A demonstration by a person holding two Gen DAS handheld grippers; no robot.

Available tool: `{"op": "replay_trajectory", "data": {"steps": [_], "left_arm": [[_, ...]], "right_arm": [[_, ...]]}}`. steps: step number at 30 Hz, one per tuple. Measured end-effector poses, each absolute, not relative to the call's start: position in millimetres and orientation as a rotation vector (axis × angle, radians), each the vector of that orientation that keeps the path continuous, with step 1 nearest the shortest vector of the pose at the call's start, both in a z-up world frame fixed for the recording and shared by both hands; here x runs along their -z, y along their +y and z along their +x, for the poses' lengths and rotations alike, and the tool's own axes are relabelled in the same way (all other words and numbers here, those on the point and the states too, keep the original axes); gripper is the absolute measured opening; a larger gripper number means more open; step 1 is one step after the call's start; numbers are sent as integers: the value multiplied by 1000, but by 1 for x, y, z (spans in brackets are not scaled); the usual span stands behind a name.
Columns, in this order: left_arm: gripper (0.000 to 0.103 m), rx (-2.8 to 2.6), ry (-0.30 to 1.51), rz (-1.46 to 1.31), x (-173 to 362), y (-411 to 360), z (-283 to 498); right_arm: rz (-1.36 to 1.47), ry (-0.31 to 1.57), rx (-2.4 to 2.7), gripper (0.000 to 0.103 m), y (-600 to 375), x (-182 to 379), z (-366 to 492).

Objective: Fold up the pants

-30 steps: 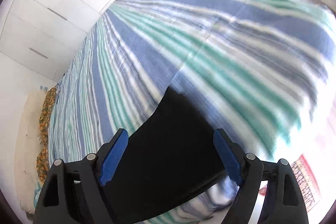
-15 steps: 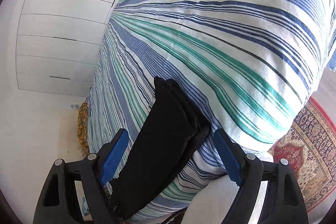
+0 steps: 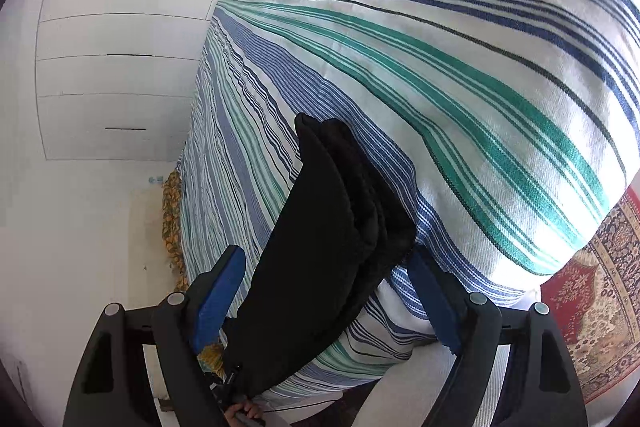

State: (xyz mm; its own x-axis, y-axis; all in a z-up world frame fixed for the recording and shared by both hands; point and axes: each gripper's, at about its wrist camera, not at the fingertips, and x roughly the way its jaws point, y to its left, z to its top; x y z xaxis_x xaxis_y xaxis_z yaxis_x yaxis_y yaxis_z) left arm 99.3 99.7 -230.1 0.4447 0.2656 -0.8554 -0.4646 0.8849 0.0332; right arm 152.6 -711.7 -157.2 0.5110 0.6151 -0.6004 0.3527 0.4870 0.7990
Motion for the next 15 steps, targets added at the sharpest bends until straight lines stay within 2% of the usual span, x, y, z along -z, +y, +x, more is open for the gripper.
{"op": "replay_trajectory", "data": {"steps": [6, 11, 15], "left_arm": [[89, -457, 1014, -216, 230, 99, 100], [89, -456, 1013, -214, 230, 99, 99], [89, -457, 1013, -209, 231, 99, 99]], "right_arm": [[1103, 976, -324, 83, -700, 145, 167], [933, 1129, -222, 83, -683, 157, 193], [935, 1157, -242, 83, -688, 168, 213]]}}
